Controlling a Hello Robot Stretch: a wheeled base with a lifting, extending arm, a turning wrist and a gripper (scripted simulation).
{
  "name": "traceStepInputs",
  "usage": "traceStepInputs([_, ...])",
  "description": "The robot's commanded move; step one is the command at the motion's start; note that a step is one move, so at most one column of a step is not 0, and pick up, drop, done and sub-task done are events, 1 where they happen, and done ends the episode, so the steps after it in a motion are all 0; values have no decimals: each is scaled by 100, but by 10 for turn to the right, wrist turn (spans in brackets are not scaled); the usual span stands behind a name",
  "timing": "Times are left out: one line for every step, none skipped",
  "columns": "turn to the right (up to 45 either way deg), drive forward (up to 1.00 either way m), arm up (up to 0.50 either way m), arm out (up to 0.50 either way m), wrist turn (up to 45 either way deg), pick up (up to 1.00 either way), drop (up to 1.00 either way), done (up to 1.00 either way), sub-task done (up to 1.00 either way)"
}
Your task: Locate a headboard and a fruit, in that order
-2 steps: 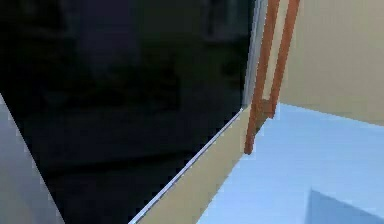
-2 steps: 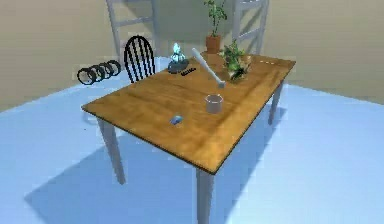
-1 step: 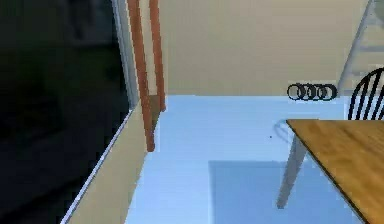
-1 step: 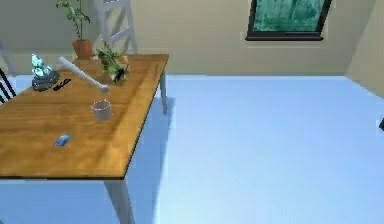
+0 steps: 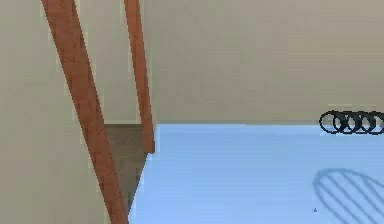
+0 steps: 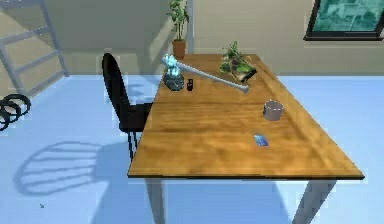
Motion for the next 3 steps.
traceStepInputs([0, 50, 0, 0, 0, 0, 0, 0, 0])
traceStepInputs([-240, 0, 0, 0, 0, 0, 0, 0, 0])
traceStepInputs([0, 100, 0, 0, 0, 0, 0, 0, 0])
